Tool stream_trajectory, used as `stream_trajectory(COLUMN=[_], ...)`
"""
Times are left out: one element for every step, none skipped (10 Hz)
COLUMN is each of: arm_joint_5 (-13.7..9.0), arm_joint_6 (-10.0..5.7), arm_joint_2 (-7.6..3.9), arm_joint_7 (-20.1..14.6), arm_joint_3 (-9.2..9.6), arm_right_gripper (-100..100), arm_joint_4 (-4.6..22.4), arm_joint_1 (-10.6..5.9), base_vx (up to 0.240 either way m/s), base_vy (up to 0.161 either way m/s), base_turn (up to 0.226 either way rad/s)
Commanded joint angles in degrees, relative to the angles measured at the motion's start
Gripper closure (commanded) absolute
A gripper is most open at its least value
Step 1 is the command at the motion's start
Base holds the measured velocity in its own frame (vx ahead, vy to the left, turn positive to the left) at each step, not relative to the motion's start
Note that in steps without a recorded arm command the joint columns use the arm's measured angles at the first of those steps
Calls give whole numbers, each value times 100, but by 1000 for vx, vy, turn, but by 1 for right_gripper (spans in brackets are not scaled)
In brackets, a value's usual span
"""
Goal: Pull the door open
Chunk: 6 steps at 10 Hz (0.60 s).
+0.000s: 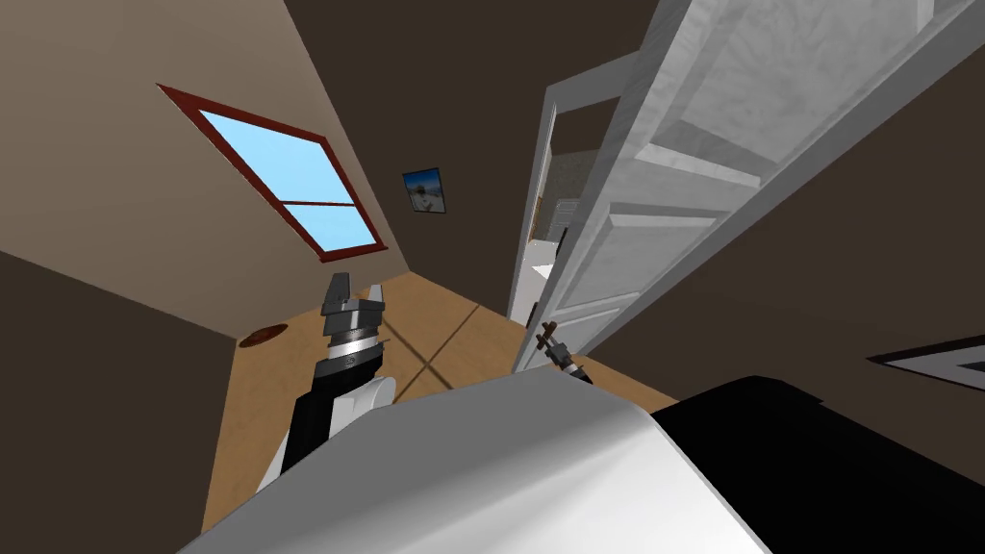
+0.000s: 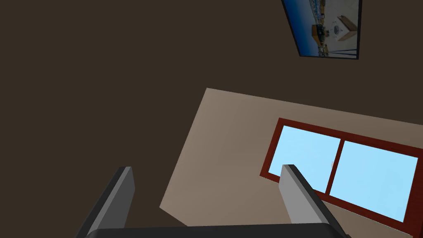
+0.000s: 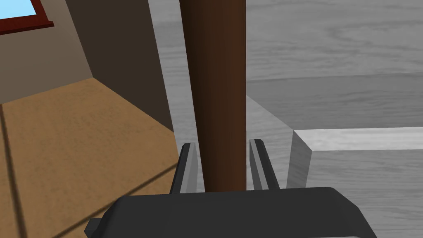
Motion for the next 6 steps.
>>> stream_trajectory(arm_joint_5=[27,37,46,53,62,59], arm_joint_6=[-114,-174,-229,-277,-330,-305], arm_joint_2=[-3,-16,-29,-40,-52,-36], arm_joint_7=[-61,-92,-121,-146,-174,-164], arm_joint_3=[63,88,110,130,152,139], arm_right_gripper=[100,100,100,100,100,100], arm_joint_4=[116,162,203,240,280,280], arm_joint_1=[13,15,17,19,20,-6], base_vx=[-221,-212,-200,-203,-187,-80], base_vy=[-113,-74,-54,-63,-84,-37], base_turn=[156,165,151,131,117,32])
